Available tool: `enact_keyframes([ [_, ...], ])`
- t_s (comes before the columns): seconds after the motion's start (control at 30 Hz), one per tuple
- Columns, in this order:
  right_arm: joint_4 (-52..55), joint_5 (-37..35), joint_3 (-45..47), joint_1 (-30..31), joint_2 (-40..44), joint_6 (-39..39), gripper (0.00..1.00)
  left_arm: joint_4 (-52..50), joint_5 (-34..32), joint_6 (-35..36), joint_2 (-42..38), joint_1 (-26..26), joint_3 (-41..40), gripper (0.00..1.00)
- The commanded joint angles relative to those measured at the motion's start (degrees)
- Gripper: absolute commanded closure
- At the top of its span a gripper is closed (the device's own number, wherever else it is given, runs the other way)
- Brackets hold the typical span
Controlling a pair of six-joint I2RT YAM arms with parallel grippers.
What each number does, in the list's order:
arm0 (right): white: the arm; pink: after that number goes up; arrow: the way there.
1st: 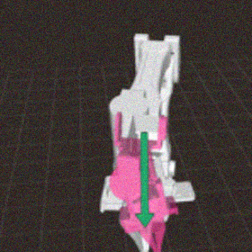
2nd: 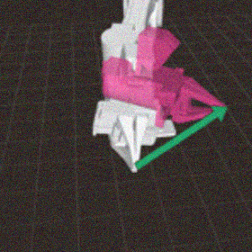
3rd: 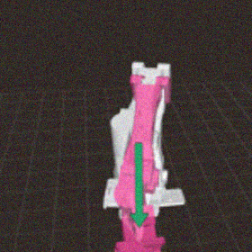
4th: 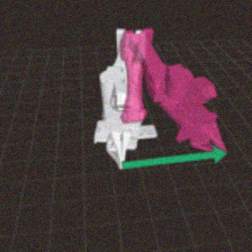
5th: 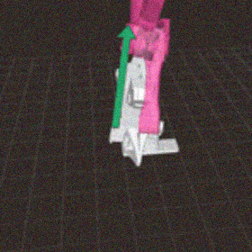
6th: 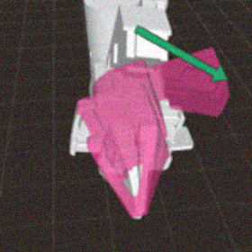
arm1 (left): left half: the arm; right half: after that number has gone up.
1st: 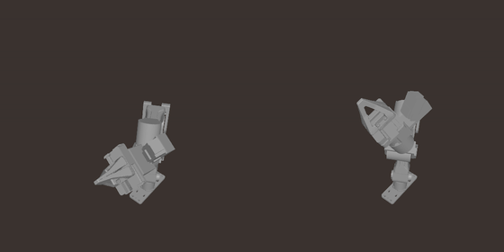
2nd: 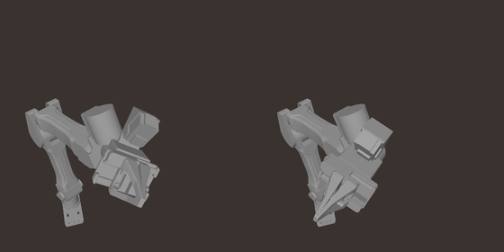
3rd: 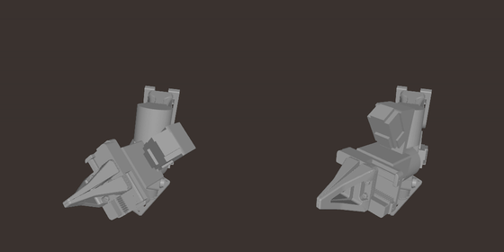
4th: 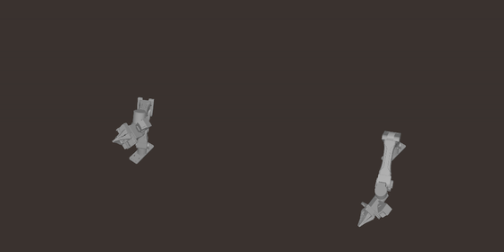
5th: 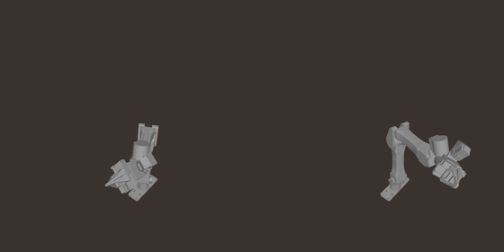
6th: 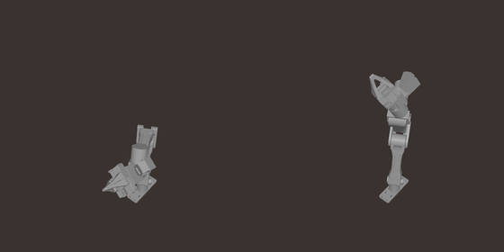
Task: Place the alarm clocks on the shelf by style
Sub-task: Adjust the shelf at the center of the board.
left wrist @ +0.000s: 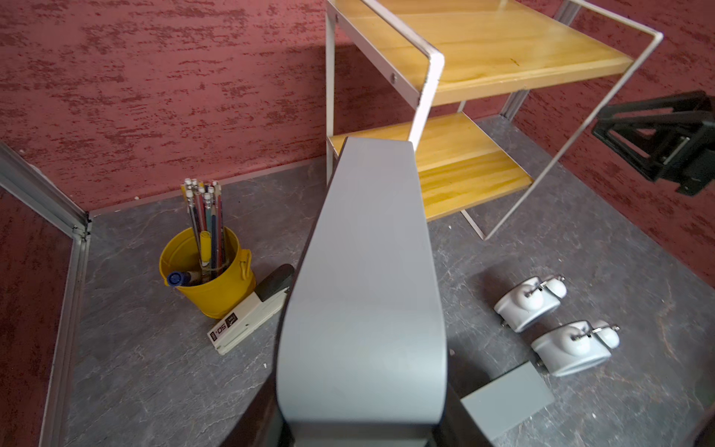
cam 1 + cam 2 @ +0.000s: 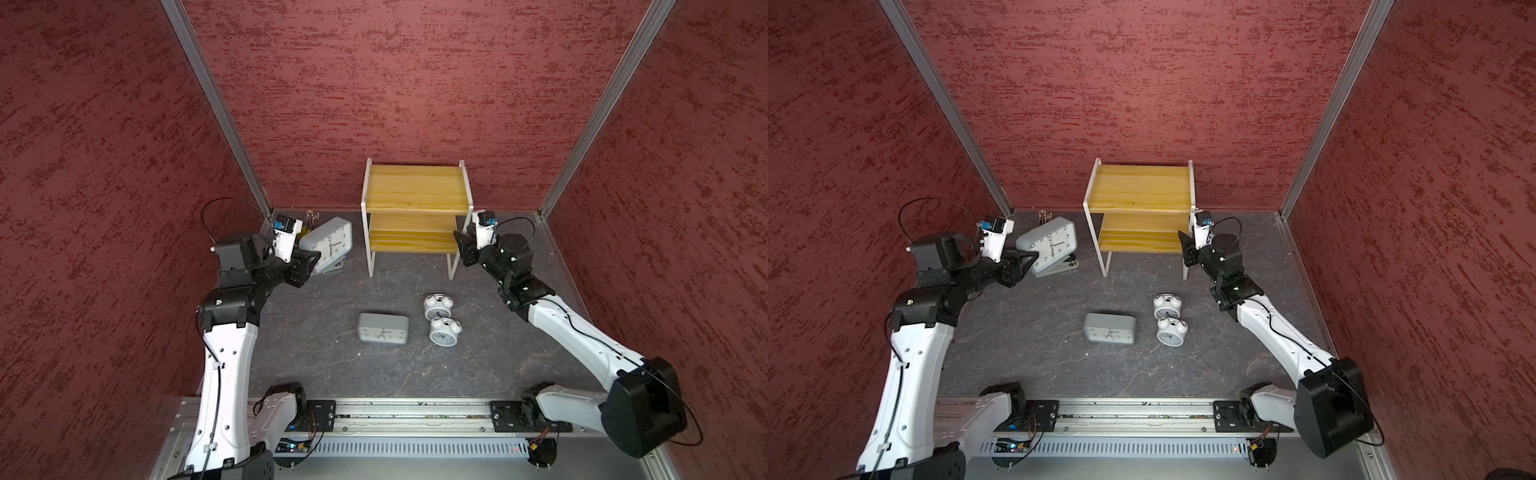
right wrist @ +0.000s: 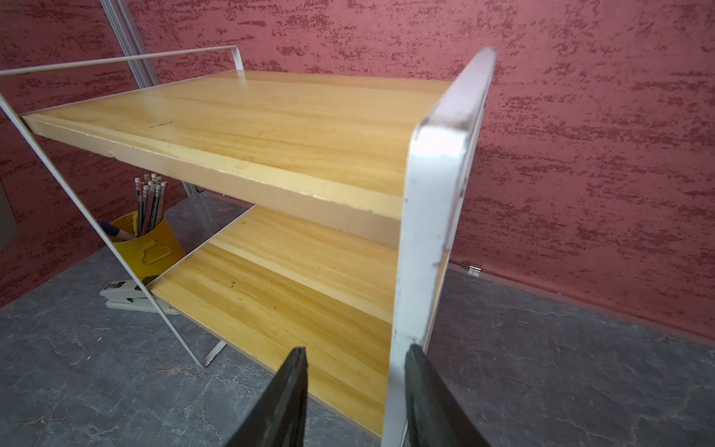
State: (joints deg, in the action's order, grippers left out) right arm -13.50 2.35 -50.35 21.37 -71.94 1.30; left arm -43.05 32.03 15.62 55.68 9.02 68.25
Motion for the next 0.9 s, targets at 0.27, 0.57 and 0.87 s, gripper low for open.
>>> enact_keyframes([
  [0.27,-6.14,-3.87,-3.84,-0.60,-3.69,3.40,0.74,20.11,4.80,-9.48,11.46,-0.94,2.09,0.86],
  [0.57,-9.82,-4.95,0.03,-0.81,-0.65,3.29,0.59,23.35,4.54,-8.00,15.62,-3.86,2.45,0.86],
  [0.87,-12.28,-4.38,3.87,-2.14,2.27,1.46,0.38,24.49,3.92,-8.01,17.79,-4.41,3.02,0.85],
])
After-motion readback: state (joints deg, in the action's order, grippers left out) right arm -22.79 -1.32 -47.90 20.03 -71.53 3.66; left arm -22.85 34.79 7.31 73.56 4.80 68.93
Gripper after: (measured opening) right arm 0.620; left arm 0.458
